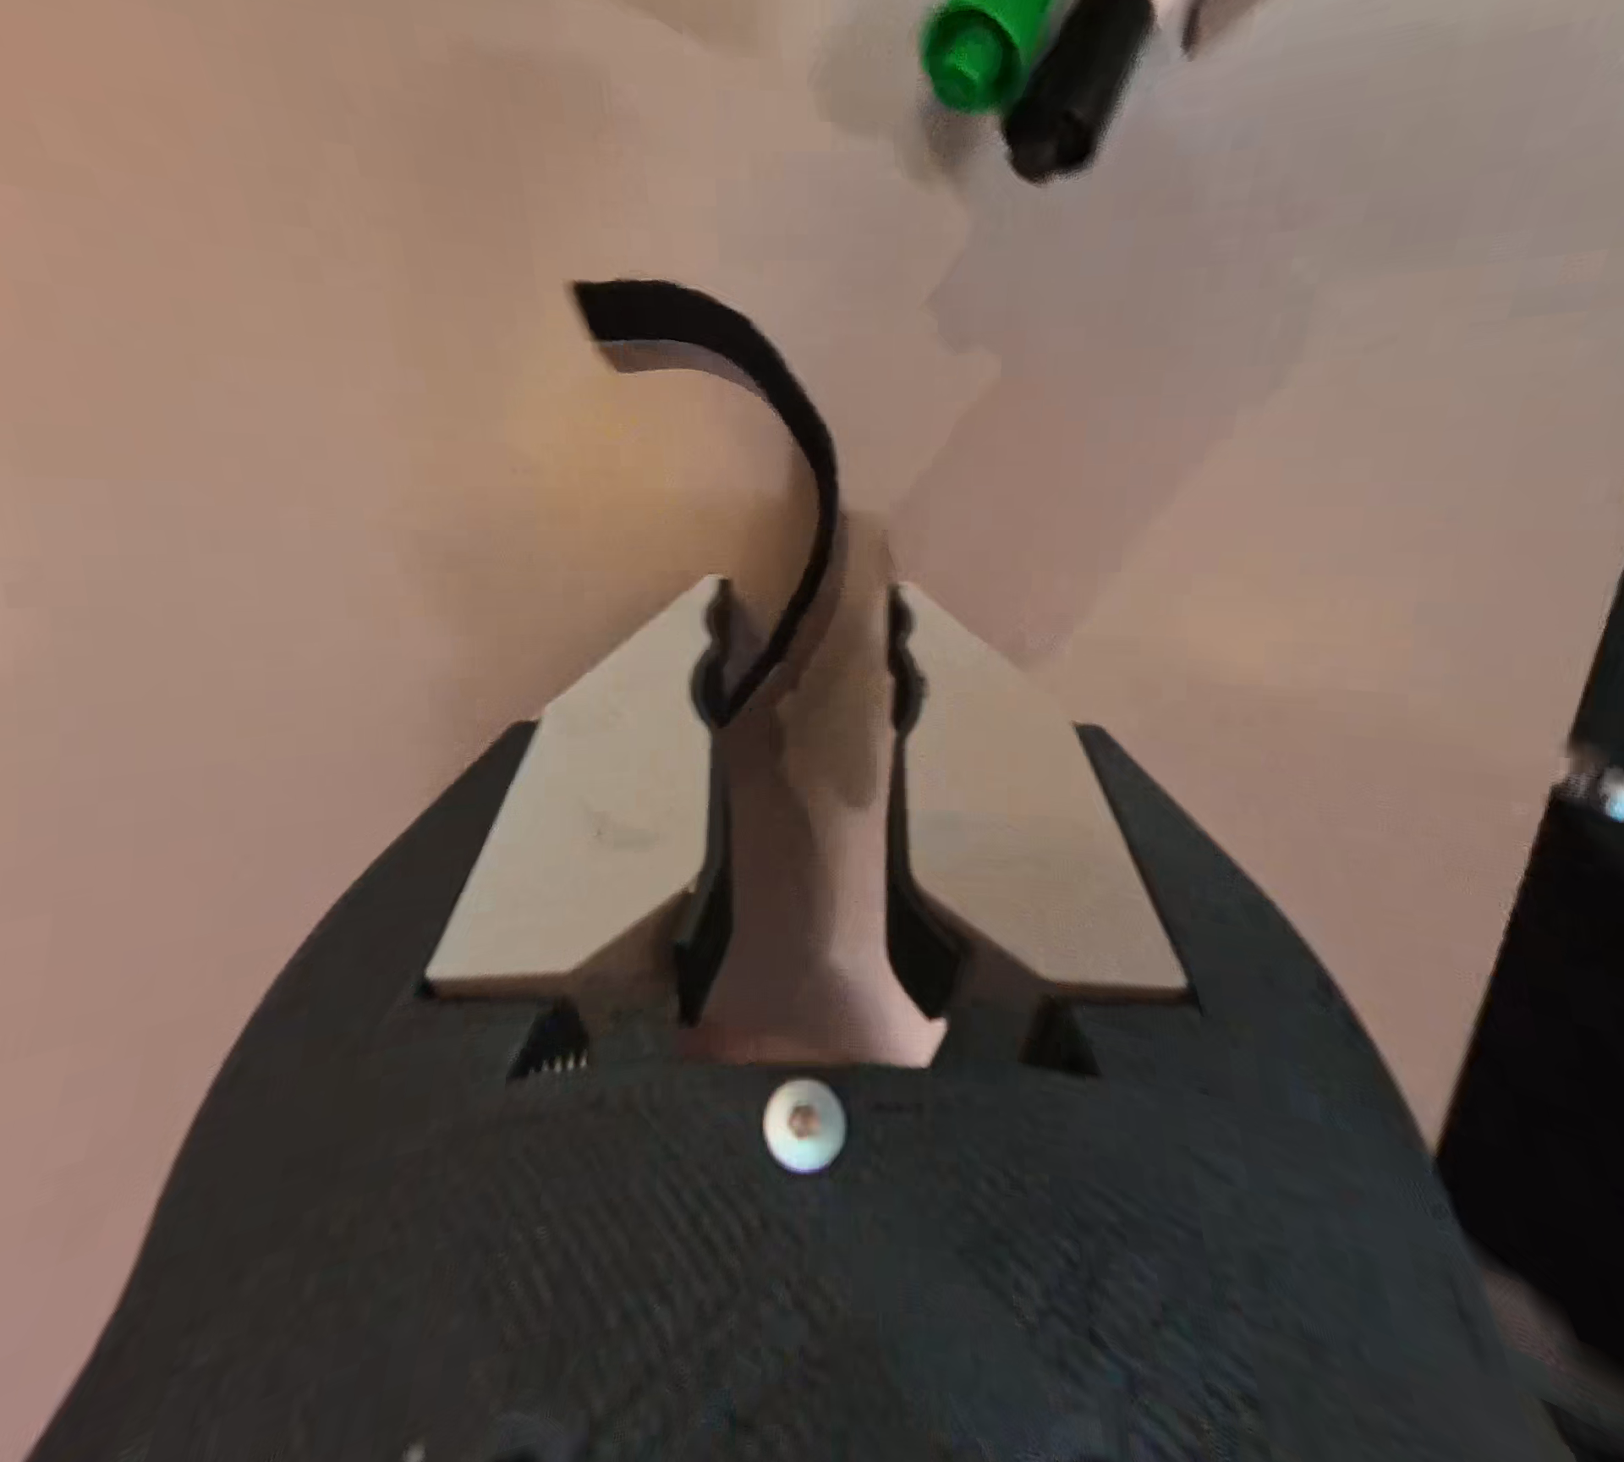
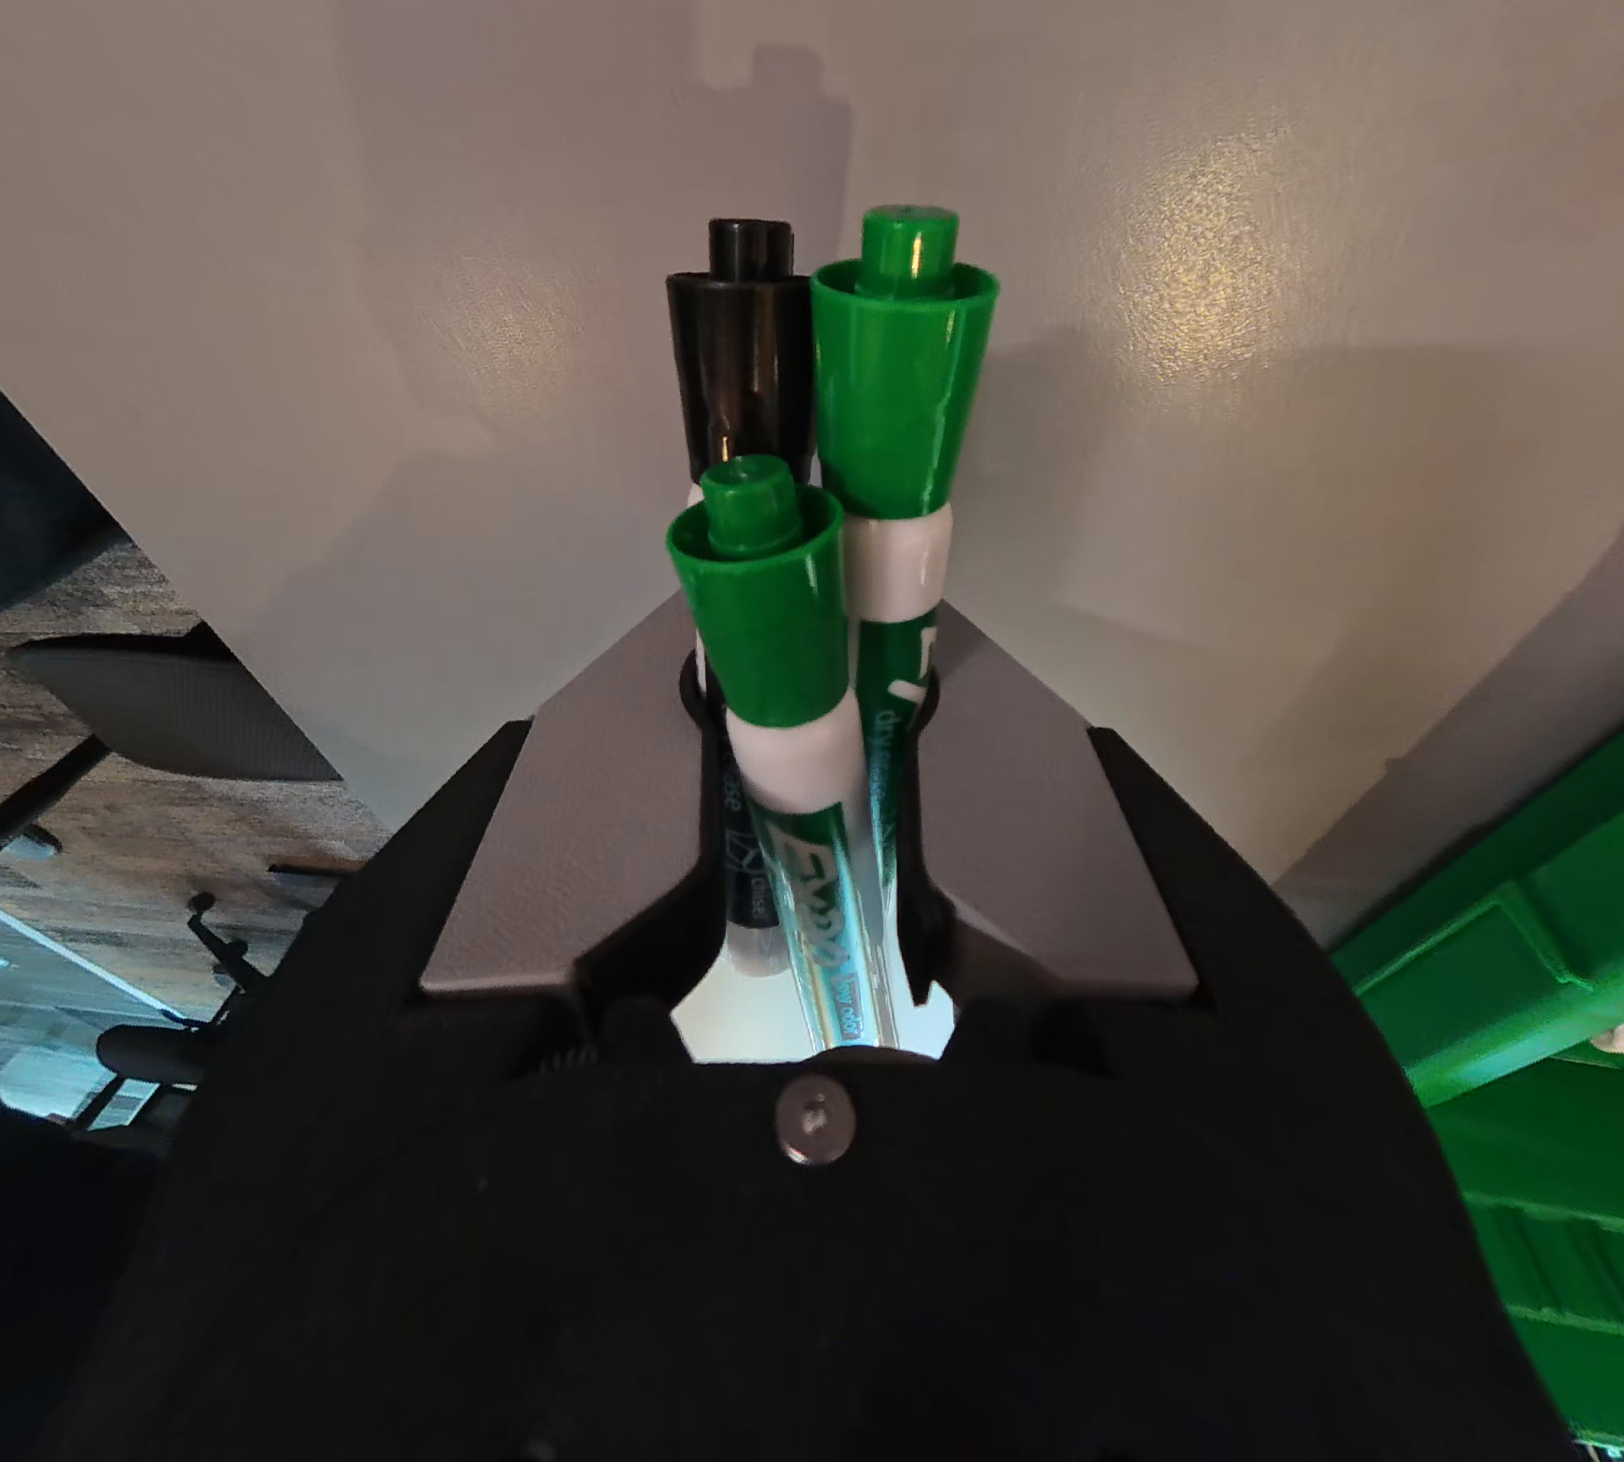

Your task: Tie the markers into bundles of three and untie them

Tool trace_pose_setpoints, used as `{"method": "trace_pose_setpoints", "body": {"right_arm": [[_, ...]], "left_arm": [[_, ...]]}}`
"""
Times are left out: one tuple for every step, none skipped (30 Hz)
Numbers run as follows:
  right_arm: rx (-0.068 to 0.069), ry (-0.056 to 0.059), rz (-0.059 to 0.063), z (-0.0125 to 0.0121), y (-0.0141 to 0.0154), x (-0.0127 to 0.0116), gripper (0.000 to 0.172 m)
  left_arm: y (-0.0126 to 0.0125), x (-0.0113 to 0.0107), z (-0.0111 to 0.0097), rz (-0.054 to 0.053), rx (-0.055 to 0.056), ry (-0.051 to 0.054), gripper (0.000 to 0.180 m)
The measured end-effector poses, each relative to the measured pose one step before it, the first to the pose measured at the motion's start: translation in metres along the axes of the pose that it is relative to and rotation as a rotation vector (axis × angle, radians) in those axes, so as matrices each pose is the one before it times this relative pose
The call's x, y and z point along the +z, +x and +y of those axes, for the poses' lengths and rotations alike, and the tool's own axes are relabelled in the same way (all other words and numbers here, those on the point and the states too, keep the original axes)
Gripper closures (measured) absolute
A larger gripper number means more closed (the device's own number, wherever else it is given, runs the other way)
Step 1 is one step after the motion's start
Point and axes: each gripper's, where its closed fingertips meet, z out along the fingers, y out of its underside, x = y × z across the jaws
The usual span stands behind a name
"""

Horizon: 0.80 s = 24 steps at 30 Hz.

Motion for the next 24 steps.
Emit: {"method": "trace_pose_setpoints", "body": {"right_arm": [[-0.0006,0.0016,-0.0015,-0.00066,-0.00037,-0.00013,0.134],[-0.0002,0.0005,-0.0016,-0.00027,-0.00016,-0.00010,0.134],[0.0006,-0.0006,-0.0016,-0.00004,-0.00018,0.00003,0.134],[0.0003,-0.0011,0.0000,0.00001,0.00018,-0.00002,0.134],[0.0001,-0.0004,-0.0009,0.00013,0.00009,-0.00005,0.134],[0.0002,0.0011,-0.0016,-0.00007,-0.00003,-0.00004,0.134],[0.0013,0.0014,-0.0013,0.00005,0.00015,-0.00003,0.134],[0.0009,0.0008,-0.0001,0.00022,0.00038,0.00003,0.134],[0.0009,0.0006,-0.0009,0.00058,0.00011,0.00000,0.134],[0.0014,0.0001,-0.0016,0.00064,0.00000,0.00005,0.134],[0.0005,-0.0007,-0.0010,0.00065,0.00004,0.00010,0.134],[0.0016,0.0006,-0.0016,0.00056,0.00008,0.00007,0.134],[0.0024,-0.0011,-0.0022,0.00076,0.00006,0.00003,0.134],[0.0010,-0.0023,-0.0012,0.00112,0.00024,0.00009,0.134],[0.0007,-0.0037,-0.0013,0.00128,0.00038,0.00016,0.134],[0.0019,-0.0026,-0.0006,0.00111,0.00055,0.00002,0.134],[0.0017,0.0018,-0.0009,0.00034,0.00045,0.00001,0.134],[0.0003,0.0051,-0.0012,-0.00020,0.00004,-0.00001,0.134],[-0.0011,0.0049,0.0001,-0.00033,0.00017,-0.00013,0.134],[-0.0009,0.0038,0.0005,-0.00020,0.00013,0.00000,0.134],[-0.0003,0.0037,0.0007,-0.00030,0.00020,-0.00003,0.134],[-0.0012,0.0020,0.0011,-0.00032,0.00000,-0.00003,0.134],[-0.0030,0.0011,0.0022,-0.00016,0.00000,0.00005,0.134],[-0.0031,0.0009,0.0015,-0.00030,-0.00023,-0.00006,0.134]], "left_arm": [[0.00266,0.00413,0.00361,0.0398,0.0924,-0.0504,0.159],[-0.00291,0.00105,-0.00148,0.0087,0.0942,-0.0200,0.173],[0.00171,-0.00017,0.00246,0.0481,0.0984,-0.0437,0.180],[0.00239,-0.00154,0.00312,0.0525,0.0976,-0.0421,0.180],[0.00090,-0.00250,0.00371,0.0363,0.1155,-0.0380,0.180],[0.00523,-0.00254,0.00533,0.0487,0.1346,-0.0404,0.180],[0.00474,-0.00167,0.00464,0.0324,0.1275,-0.0370,0.180],[0.00092,-0.00036,0.00360,0.0100,0.0969,-0.0443,0.180],[-0.00232,0.00029,0.00449,-0.0022,0.0660,-0.0663,0.180],[-0.00183,0.00023,0.00556,-0.0063,0.0790,-0.0826,0.180],[-0.00541,-0.00046,0.00424,-0.0484,0.1191,-0.0844,0.180],[-0.01211,-0.00092,0.00346,-0.1099,0.1356,-0.0867,0.180],[-0.00972,-0.00150,0.00050,-0.0975,0.1180,-0.0543,0.180],[-0.00399,-0.00260,-0.00423,-0.0461,0.0602,-0.0048,0.178],[0.00211,-0.00353,-0.00466,0.0167,-0.0033,0.0139,0.173],[0.00334,-0.00393,-0.00356,0.0327,-0.0415,0.0149,0.165],[0.00148,-0.00477,-0.00333,0.0112,-0.0360,0.0252,0.164],[-0.00172,-0.00600,-0.00482,-0.0186,-0.0366,0.0442,0.163],[-0.00272,-0.00662,-0.00489,-0.0200,-0.0667,0.0488,0.160],[-0.00281,-0.00656,-0.00360,-0.0109,-0.0984,0.0403,0.145],[-0.00533,-0.00635,-0.00279,-0.0246,-0.1115,0.0375,0.127],[-0.00819,-0.00602,-0.00429,-0.0448,-0.1227,0.0522,0.111],[-0.00966,-0.00429,-0.00405,-0.0574,-0.1415,0.0537,0.110],[-0.01199,-0.00146,-0.00076,-0.0762,-0.1768,0.0308,0.111]]}}
